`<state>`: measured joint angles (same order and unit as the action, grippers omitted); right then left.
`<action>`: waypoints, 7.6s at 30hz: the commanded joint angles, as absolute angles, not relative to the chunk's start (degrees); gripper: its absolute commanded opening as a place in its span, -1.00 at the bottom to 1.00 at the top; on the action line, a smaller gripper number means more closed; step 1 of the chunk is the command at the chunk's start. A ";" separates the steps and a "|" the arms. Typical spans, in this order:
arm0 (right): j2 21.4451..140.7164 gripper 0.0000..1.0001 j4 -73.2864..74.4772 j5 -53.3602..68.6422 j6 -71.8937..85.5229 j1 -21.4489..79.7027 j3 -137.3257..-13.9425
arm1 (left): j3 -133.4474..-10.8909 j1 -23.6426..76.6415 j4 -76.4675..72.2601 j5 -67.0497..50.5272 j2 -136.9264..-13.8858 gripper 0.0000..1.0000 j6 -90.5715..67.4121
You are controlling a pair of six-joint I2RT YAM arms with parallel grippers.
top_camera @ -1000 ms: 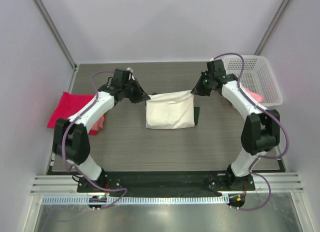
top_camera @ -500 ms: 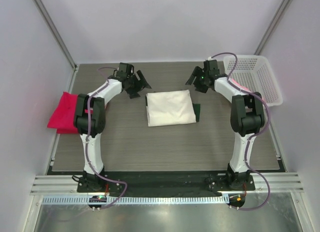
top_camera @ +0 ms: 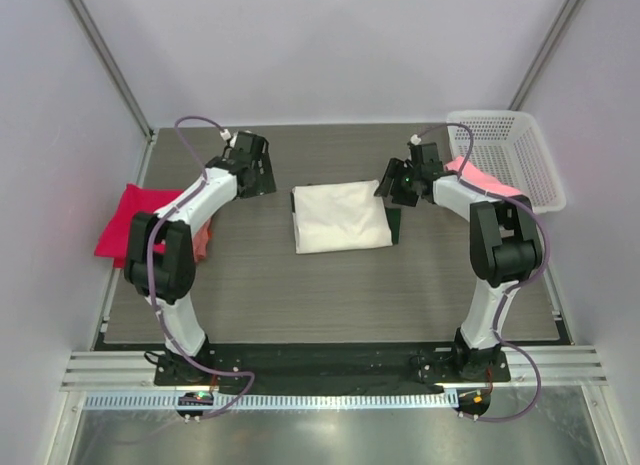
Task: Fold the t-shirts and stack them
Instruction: Fold the tshirt, then neatly place the folded tshirt to the corner
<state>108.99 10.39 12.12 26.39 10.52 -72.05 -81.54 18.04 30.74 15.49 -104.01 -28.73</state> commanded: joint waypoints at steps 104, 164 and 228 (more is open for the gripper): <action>91.97 -0.98 5.89 16.96 28.56 19.06 -66.45 | -68.03 23.73 11.85 -10.11 -94.07 -1.00 -43.69; 143.43 0.14 5.01 10.02 40.51 37.79 -132.71 | -102.99 -19.69 34.80 -18.89 -115.99 0.51 -38.06; 116.93 -0.68 1.39 30.60 42.12 30.69 -97.15 | -48.59 -22.44 -15.16 -18.04 -74.21 0.76 -51.89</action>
